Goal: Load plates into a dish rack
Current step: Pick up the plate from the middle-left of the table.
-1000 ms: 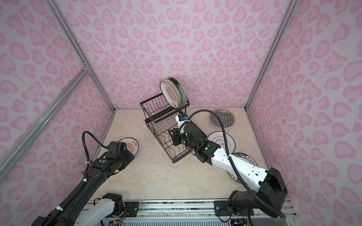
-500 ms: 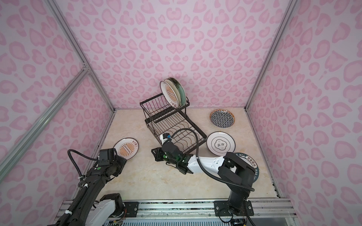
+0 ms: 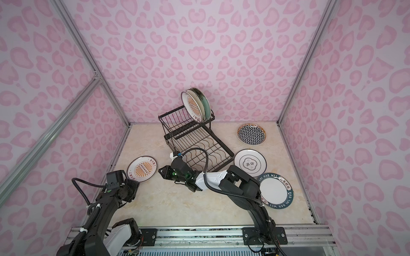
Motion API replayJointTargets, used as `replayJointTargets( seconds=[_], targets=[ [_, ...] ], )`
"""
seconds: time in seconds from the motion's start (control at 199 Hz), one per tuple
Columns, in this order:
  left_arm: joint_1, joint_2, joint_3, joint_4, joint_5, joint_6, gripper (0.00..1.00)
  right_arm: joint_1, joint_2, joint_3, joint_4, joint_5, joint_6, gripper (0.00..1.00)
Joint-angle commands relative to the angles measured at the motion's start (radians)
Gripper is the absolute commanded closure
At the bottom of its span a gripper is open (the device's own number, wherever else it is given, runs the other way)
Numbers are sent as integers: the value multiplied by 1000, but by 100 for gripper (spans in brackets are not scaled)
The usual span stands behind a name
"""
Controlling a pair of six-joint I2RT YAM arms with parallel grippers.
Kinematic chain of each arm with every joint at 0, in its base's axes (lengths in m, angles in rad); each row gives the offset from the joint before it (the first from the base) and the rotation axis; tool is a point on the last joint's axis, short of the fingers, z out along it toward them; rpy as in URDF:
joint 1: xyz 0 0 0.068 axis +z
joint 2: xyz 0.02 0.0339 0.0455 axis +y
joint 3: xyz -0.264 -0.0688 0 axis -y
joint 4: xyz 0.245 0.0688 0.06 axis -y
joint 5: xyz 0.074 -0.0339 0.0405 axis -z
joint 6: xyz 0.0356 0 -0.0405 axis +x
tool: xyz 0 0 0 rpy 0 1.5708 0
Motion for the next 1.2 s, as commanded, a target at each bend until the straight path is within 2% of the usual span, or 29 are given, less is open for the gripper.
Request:
replayJointTargets(
  seconds=[0.0, 0.477, 0.838, 0.958, 0.973, 1.024, 1.199],
  targets=[
    [11, 37, -4, 87, 19, -6, 54, 0, -4, -13, 30, -27, 9, 74],
    [40, 224, 31, 267, 24, -22, 55, -9, -14, -64, 63, -49, 20, 75],
    [52, 355, 23, 392, 68, -62, 59, -16, -18, -73, 70, -43, 29, 75],
    [52, 389, 35, 400, 83, -54, 63, -18, -19, -76, 68, -40, 32, 76],
    [52, 391, 37, 400, 86, -53, 67, -19, -18, -76, 68, -38, 31, 76],
    [52, 393, 39, 400, 91, -50, 71, -20, -17, -73, 68, -39, 32, 76],
    [52, 386, 53, 373, 85, -28, 78, -20, -11, -73, 68, -37, 38, 76]
  ],
)
